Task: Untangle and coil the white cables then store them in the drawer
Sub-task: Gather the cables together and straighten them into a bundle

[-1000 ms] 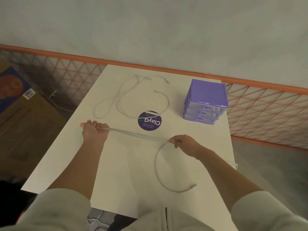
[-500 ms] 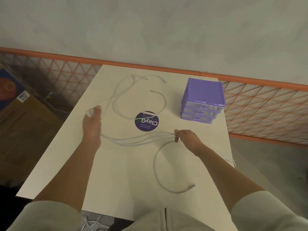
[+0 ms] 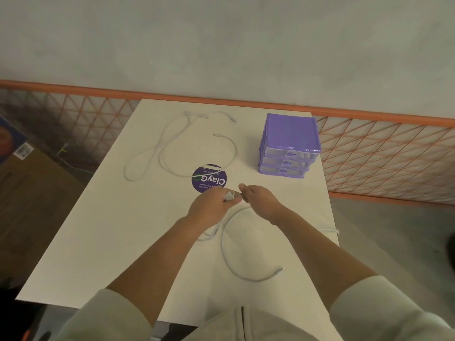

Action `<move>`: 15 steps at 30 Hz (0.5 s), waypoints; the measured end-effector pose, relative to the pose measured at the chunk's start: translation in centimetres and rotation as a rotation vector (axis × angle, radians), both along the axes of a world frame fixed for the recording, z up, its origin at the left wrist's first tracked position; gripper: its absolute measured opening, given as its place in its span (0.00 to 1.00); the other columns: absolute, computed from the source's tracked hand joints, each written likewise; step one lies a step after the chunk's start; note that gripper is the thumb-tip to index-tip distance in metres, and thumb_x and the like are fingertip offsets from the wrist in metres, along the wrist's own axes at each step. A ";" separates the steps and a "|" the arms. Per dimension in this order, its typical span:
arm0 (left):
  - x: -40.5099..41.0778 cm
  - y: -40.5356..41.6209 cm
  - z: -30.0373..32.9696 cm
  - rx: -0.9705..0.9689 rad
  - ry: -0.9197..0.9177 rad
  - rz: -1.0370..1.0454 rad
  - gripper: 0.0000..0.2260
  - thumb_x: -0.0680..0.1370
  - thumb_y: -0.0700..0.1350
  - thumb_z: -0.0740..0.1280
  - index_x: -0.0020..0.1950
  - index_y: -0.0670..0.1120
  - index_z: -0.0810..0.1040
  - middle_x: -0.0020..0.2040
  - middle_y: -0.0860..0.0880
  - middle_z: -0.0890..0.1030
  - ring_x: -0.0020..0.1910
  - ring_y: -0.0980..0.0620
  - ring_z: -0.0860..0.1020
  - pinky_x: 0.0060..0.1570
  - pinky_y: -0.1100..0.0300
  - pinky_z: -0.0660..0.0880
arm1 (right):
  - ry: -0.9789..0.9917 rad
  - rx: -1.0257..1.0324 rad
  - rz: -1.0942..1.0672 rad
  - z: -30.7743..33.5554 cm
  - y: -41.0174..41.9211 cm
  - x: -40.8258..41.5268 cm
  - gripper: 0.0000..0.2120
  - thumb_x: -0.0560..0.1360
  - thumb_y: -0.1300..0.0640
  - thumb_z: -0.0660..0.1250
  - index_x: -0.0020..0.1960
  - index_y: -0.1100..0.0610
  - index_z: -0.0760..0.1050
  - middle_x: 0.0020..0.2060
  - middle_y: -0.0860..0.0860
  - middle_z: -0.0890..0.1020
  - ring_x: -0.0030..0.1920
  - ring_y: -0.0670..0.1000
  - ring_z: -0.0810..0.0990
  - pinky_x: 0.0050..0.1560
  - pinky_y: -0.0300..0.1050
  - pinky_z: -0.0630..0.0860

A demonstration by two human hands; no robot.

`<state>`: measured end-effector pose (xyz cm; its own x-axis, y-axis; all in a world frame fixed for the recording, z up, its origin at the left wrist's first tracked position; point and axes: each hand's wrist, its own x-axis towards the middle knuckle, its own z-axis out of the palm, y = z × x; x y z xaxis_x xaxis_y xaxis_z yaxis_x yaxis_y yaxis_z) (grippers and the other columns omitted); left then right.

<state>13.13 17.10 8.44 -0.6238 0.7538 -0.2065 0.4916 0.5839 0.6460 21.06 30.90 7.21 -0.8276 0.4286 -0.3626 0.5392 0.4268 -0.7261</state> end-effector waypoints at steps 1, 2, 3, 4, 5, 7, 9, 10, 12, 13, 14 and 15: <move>0.1 0.2 -0.1 -0.026 0.052 0.028 0.15 0.80 0.57 0.62 0.52 0.48 0.81 0.42 0.52 0.76 0.39 0.52 0.76 0.41 0.56 0.73 | 0.001 0.001 0.004 0.0 0.0 0.1 0.23 0.83 0.43 0.51 0.33 0.53 0.65 0.32 0.49 0.71 0.36 0.51 0.69 0.38 0.43 0.64; 0.2 0.3 -0.3 -0.060 0.092 0.041 0.16 0.79 0.58 0.63 0.52 0.46 0.80 0.46 0.49 0.75 0.40 0.49 0.75 0.42 0.54 0.73 | 0.004 -0.001 0.011 0.0 0.0 0.2 0.23 0.83 0.43 0.51 0.33 0.53 0.66 0.32 0.49 0.71 0.37 0.51 0.69 0.38 0.43 0.65; 0.2 0.4 -0.5 -0.083 0.103 0.048 0.16 0.79 0.58 0.63 0.53 0.46 0.79 0.48 0.48 0.73 0.42 0.48 0.75 0.43 0.53 0.74 | 0.011 -0.007 0.016 0.1 0.0 0.3 0.23 0.83 0.42 0.51 0.34 0.53 0.66 0.32 0.49 0.72 0.37 0.51 0.69 0.39 0.43 0.65; 0.1 0.6 -0.7 -0.085 0.075 0.056 0.16 0.79 0.57 0.63 0.54 0.46 0.78 0.49 0.48 0.73 0.43 0.48 0.75 0.45 0.53 0.74 | 0.024 -0.017 0.021 0.2 0.0 0.5 0.24 0.82 0.42 0.51 0.34 0.53 0.67 0.32 0.49 0.72 0.37 0.51 0.69 0.39 0.43 0.65; 0.0 0.6 -0.8 -0.071 0.014 0.065 0.15 0.79 0.57 0.63 0.53 0.46 0.78 0.50 0.48 0.75 0.44 0.47 0.76 0.47 0.51 0.75 | 0.040 -0.037 0.023 0.4 0.1 0.7 0.24 0.82 0.41 0.52 0.34 0.54 0.69 0.32 0.48 0.72 0.36 0.51 0.69 0.38 0.43 0.65; 0.0 0.8 -0.8 -0.037 -0.122 0.074 0.13 0.80 0.55 0.62 0.51 0.47 0.77 0.46 0.52 0.81 0.46 0.50 0.78 0.51 0.50 0.74 | 0.076 -0.130 -0.015 0.8 0.6 1.3 0.25 0.82 0.42 0.54 0.36 0.56 0.76 0.31 0.45 0.74 0.34 0.48 0.70 0.38 0.41 0.66; 0.0 1.0 -0.9 -0.006 -0.224 0.109 0.11 0.81 0.54 0.61 0.51 0.47 0.75 0.41 0.54 0.82 0.43 0.52 0.78 0.49 0.52 0.72 | 0.105 -0.219 -0.060 1.1 1.6 2.0 0.21 0.82 0.46 0.58 0.40 0.56 0.81 0.27 0.43 0.74 0.32 0.46 0.69 0.38 0.39 0.66; -0.1 1.2 -1.0 0.009 -0.251 0.149 0.11 0.81 0.54 0.62 0.50 0.46 0.75 0.40 0.53 0.80 0.41 0.51 0.76 0.47 0.53 0.71 | 0.114 -0.219 -0.049 1.1 2.3 2.4 0.17 0.81 0.49 0.60 0.41 0.56 0.82 0.27 0.43 0.74 0.32 0.46 0.69 0.37 0.40 0.66; -0.1 1.3 -1.3 0.060 -0.300 0.251 0.15 0.79 0.55 0.64 0.49 0.43 0.75 0.39 0.51 0.77 0.41 0.49 0.75 0.45 0.54 0.69 | 0.096 -0.148 -0.001 0.8 3.5 3.2 0.09 0.77 0.54 0.65 0.45 0.55 0.83 0.34 0.49 0.79 0.35 0.47 0.72 0.39 0.41 0.68; -0.1 1.4 -1.2 0.099 -0.327 0.292 0.17 0.77 0.56 0.65 0.49 0.41 0.76 0.40 0.50 0.77 0.42 0.48 0.75 0.45 0.54 0.68 | 0.072 -0.095 0.014 0.5 4.1 3.7 0.07 0.76 0.56 0.66 0.46 0.54 0.83 0.38 0.50 0.81 0.37 0.48 0.74 0.40 0.41 0.70; -0.2 1.5 -1.2 0.130 -0.350 0.317 0.19 0.76 0.57 0.65 0.50 0.40 0.77 0.41 0.49 0.77 0.43 0.48 0.75 0.46 0.54 0.68 | 0.045 -0.033 0.022 0.0 4.6 4.1 0.06 0.75 0.57 0.66 0.46 0.52 0.82 0.39 0.49 0.81 0.38 0.47 0.75 0.39 0.40 0.71; -0.2 1.5 -1.2 0.149 -0.364 0.324 0.20 0.76 0.60 0.64 0.49 0.42 0.79 0.42 0.48 0.78 0.43 0.48 0.75 0.48 0.53 0.69 | 0.018 0.028 0.026 -0.4 5.1 4.6 0.07 0.75 0.58 0.65 0.46 0.51 0.82 0.39 0.47 0.80 0.38 0.48 0.75 0.38 0.39 0.71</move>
<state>12.91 18.56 7.29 -0.7384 0.5712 -0.3584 0.0283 0.5573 0.8298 25.68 35.95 6.77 -0.8448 0.4165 -0.3359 0.5148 0.4612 -0.7227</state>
